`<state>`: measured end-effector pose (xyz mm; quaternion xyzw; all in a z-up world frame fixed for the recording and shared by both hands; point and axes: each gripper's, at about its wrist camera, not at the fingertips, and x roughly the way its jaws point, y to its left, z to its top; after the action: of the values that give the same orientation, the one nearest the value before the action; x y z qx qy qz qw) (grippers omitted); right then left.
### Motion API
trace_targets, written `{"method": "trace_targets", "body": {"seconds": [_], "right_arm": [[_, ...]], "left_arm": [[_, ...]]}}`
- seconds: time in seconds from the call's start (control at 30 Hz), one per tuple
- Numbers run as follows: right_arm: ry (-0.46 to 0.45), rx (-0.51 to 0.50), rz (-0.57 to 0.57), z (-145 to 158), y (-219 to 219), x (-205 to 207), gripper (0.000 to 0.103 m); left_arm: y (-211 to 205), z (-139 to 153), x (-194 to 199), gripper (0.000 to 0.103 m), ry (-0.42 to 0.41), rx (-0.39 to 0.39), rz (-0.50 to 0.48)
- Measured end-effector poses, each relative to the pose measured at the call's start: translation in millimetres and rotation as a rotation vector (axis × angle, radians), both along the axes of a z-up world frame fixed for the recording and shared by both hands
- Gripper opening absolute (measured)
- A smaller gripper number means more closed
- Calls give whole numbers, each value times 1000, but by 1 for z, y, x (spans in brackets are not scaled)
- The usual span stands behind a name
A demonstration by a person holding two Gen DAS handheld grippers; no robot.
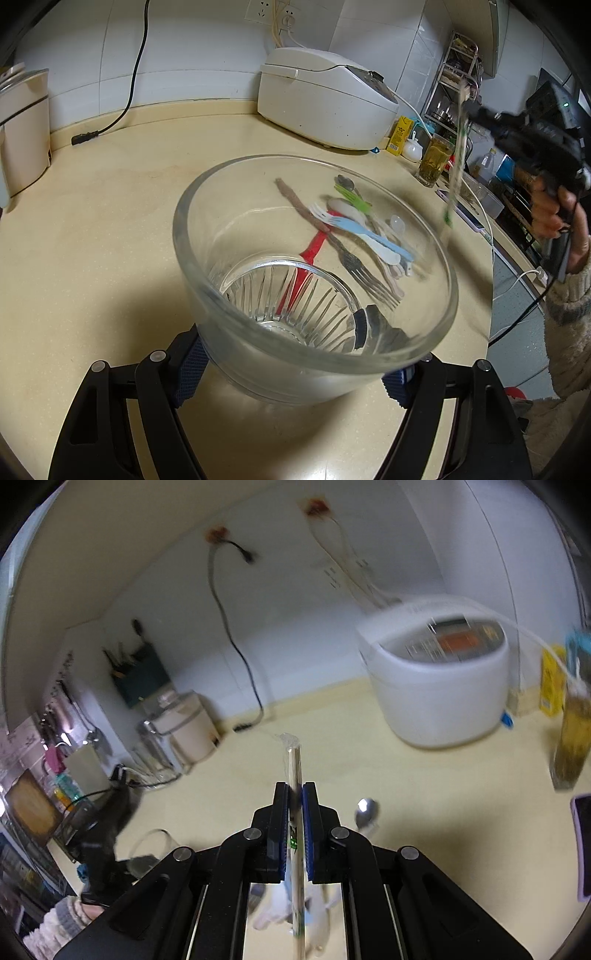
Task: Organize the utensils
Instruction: 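Lift the chopstick with the right tool and carry it over the glass cup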
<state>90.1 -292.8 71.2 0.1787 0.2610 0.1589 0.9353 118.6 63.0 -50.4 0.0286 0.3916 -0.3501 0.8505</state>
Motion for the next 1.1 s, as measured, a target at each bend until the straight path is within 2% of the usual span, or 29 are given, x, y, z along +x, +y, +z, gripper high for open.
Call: {"method": "trace_targets", "body": {"seconds": [0.2, 0.57, 1.1], "right_arm": [[-62, -24, 21, 25, 12, -13, 7], [-154, -8, 78, 67, 30, -25, 7], [-299, 31, 294, 130, 105, -22, 7]], "left_arm": [[0, 0, 0, 81, 0, 0, 0], [0, 0, 0, 81, 1, -1, 0], [-2, -1, -1, 82, 6, -4, -1]]}}
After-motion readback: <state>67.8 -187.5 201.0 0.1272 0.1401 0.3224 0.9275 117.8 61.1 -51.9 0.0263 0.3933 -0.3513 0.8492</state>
